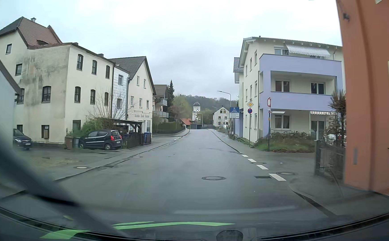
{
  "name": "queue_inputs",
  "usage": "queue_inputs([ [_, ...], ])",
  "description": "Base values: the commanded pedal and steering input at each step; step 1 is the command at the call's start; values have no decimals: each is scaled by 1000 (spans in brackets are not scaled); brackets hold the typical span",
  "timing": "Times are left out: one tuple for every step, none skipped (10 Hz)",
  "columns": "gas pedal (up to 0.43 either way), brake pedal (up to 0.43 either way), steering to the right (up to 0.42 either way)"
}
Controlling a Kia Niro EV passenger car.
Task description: Follow the waypoints while adhering to traffic rules and regulations
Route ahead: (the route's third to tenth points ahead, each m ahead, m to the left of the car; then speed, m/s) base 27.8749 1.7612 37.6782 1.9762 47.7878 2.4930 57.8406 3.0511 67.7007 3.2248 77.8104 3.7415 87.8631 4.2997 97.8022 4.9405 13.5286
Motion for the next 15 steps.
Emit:
queue_inputs([
  [8,0,-2],
  [28,0,-2],
  [39,0,-2],
  [59,0,-2],
  [67,0,-2],
  [67,0,-1],
  [67,0,2],
  [67,0,2],
  [67,0,2],
  [39,0,1],
  [28,0,0],
  [20,0,0],
  [20,0,0],
  [28,0,-1],
  [47,0,-2],
])
